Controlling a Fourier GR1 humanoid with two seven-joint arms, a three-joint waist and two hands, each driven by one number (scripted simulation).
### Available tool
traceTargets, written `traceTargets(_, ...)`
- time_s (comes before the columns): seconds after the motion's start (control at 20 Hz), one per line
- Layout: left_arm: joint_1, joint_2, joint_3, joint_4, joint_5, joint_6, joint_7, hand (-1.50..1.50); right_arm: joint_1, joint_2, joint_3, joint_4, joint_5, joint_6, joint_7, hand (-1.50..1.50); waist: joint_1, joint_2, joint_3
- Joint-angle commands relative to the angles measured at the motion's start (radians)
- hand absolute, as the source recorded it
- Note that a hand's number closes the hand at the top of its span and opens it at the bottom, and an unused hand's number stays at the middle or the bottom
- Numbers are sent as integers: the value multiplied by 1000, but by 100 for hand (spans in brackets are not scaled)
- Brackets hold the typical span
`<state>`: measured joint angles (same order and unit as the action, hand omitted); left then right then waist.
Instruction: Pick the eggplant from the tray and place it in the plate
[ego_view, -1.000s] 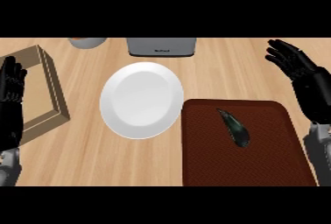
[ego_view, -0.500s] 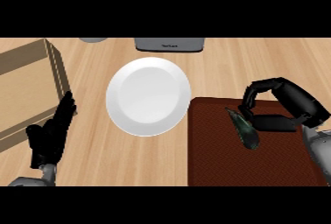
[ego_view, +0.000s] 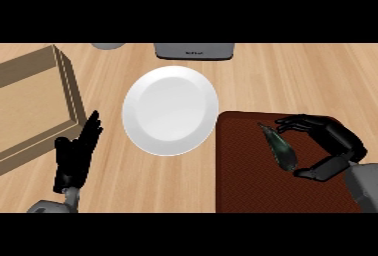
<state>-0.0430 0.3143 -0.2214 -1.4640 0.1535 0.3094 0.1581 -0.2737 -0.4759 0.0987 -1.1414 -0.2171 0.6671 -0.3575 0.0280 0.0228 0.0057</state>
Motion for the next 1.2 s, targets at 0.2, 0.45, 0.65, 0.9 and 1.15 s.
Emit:
traceTargets(0.2,-28,-27,-34,-12,-32,22,62,0,-160,-154,119,112,359,-2,-246,-150,18,-10,-1)
traceTargets(0.45,-23,-35,-2,39,-14,0,13,0,-314,-178,215,221,502,-26,-280,-150,21,-10,-4)
traceTargets(0.65,-64,-13,12,53,-8,-34,32,0,-379,-163,346,249,603,11,-249,-150,17,-11,-5)
traceTargets(0.9,-63,-42,1,54,-36,-8,22,0,-427,-157,450,371,684,47,-330,-150,13,-10,-4)
traceTargets(1.15,-89,-14,47,40,-17,-30,81,0,-476,-91,497,510,746,-26,-367,-150,7,-12,-4)
